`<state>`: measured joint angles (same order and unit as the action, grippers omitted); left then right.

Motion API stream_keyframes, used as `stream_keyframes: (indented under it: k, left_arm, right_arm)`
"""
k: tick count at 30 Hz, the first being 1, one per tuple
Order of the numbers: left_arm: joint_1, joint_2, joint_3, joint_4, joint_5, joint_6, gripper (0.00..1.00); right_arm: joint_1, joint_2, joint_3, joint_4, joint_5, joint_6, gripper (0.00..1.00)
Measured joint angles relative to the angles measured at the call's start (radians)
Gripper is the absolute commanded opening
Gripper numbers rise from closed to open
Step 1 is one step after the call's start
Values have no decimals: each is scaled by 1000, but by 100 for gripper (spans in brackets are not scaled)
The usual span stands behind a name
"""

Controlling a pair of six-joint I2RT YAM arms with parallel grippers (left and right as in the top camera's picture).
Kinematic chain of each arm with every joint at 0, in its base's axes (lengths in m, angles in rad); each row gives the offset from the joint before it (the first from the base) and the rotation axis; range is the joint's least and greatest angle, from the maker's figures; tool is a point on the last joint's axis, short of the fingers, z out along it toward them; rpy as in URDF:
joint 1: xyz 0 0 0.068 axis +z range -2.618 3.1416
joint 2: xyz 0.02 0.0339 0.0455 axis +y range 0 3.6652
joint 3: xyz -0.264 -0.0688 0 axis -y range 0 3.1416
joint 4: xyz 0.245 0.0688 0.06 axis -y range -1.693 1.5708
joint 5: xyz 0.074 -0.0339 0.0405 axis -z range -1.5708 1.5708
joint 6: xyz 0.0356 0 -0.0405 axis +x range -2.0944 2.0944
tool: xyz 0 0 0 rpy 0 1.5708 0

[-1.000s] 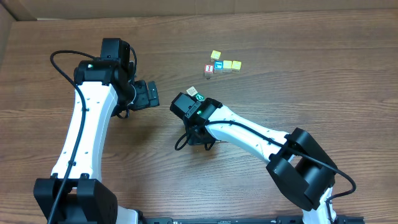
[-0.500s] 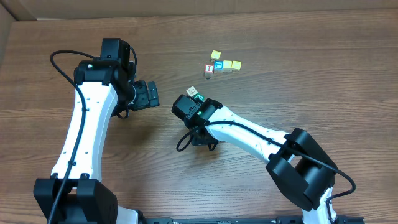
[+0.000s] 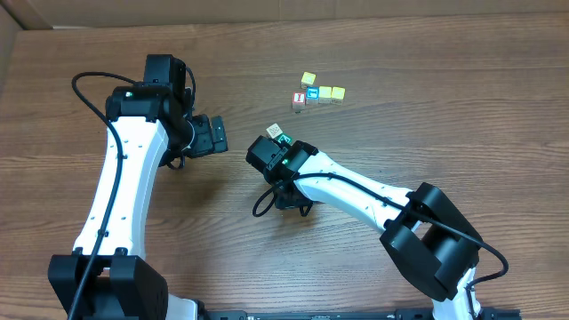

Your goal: Flip 5 blocks

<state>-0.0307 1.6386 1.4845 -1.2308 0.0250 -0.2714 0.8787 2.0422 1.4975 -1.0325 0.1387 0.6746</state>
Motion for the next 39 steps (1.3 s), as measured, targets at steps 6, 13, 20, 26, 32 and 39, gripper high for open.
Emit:
stream_keyframes:
  k: [6, 13, 20, 26, 32, 39]
  left_arm:
    - [0, 0, 0, 0, 0, 0, 100]
    - [0, 0, 0, 0, 0, 0, 100]
    - [0, 0, 0, 0, 0, 0, 100]
    - [0, 0, 0, 0, 0, 0, 100]
    - [0, 0, 0, 0, 0, 0, 100]
    - [0, 0, 0, 10, 0, 0, 100]
  right_arm:
    - [0, 0, 0, 11, -1, -18, 4]
    - [-10, 0, 48, 6, -7, -21, 7]
    - [-201, -27, 176, 9, -21, -31, 34]
    - [-496, -36, 180, -37, -19, -35, 80]
    - [-747, -36, 180, -73, -18, -85, 100]
    - [-975, -36, 180, -79, -18, -96, 100]
